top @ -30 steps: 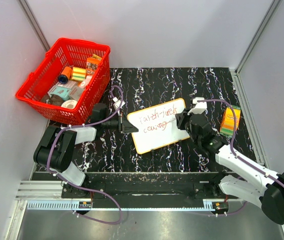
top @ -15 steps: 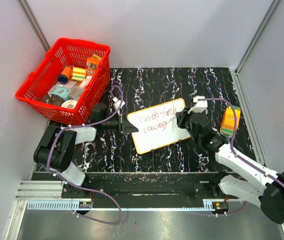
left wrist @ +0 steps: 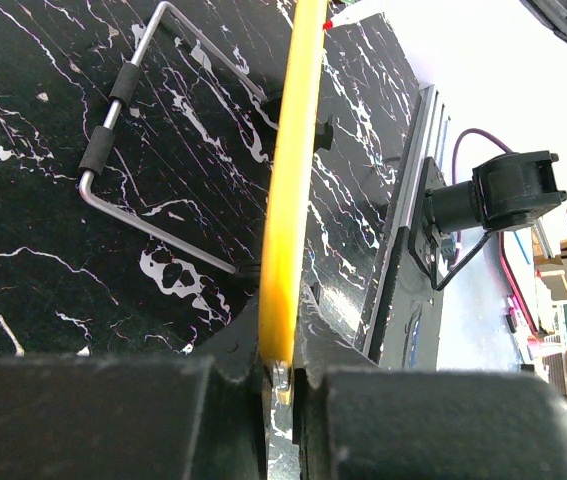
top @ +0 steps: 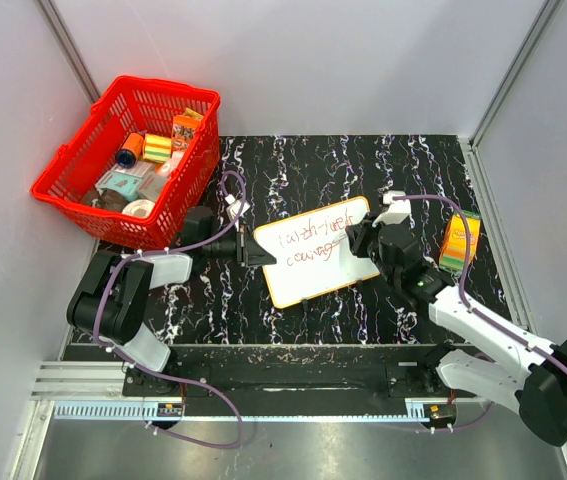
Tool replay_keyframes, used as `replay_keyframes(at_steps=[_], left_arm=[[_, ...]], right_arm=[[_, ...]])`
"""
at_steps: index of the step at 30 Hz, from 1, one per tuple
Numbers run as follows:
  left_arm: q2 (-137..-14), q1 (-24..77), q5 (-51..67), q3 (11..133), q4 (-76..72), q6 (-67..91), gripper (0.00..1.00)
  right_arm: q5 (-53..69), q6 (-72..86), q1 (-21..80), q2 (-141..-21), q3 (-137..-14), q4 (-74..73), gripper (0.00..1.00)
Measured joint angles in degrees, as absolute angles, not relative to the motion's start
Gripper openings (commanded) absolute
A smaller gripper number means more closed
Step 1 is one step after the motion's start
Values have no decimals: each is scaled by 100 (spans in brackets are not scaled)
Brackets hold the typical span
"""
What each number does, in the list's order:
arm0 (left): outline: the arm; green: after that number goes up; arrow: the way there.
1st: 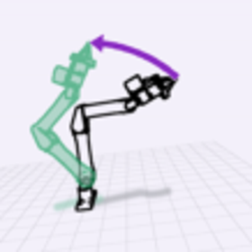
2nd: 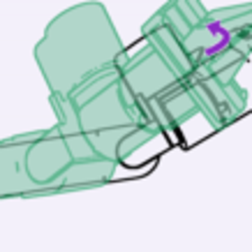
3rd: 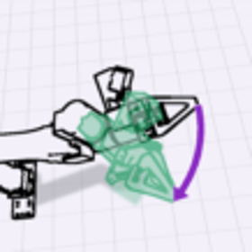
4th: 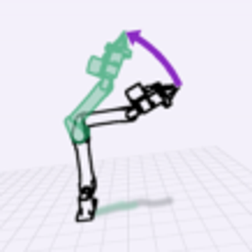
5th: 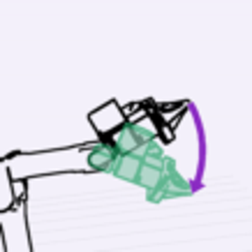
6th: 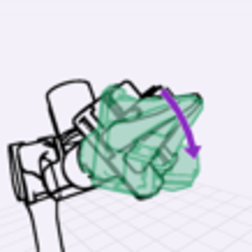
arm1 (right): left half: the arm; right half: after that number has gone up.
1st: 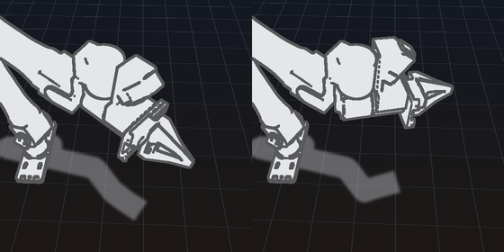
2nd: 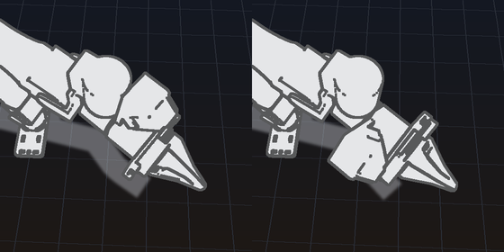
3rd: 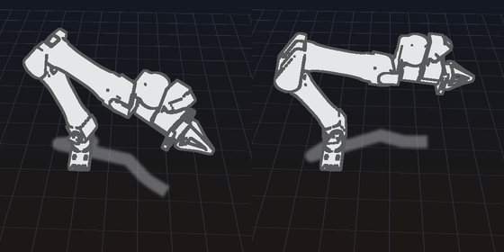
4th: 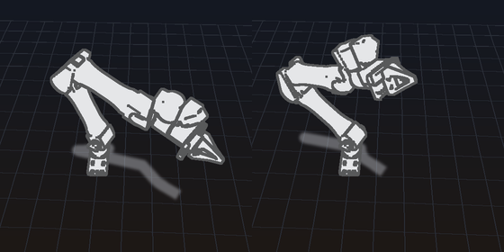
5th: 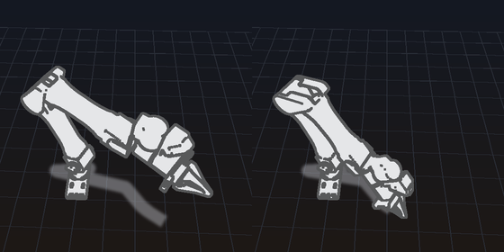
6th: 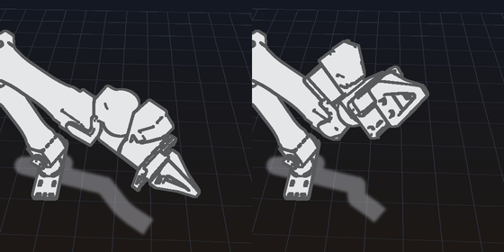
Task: Write a sentence on the whiteboard
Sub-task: Write a sentence on the whiteboard, then put down the whiteboard on the whiteboard stand.
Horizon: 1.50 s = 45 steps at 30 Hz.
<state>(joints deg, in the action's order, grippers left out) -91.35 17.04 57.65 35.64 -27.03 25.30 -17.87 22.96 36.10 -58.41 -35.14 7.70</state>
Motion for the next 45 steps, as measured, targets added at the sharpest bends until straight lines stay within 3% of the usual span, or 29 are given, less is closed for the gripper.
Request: replay_keyframes(at_steps=[34, 45], left_arm=[[-9135, 1715, 5763, 3566, -2705, 2526, 0], [-9135, 1719, 5763, 3566, -2703, 2517, 2]], right_arm=[[-2158, 2386, 3610, -5439, -3256, 355, 0], [-2128, 2311, 3603, -4073, -3256, 416, 0]])
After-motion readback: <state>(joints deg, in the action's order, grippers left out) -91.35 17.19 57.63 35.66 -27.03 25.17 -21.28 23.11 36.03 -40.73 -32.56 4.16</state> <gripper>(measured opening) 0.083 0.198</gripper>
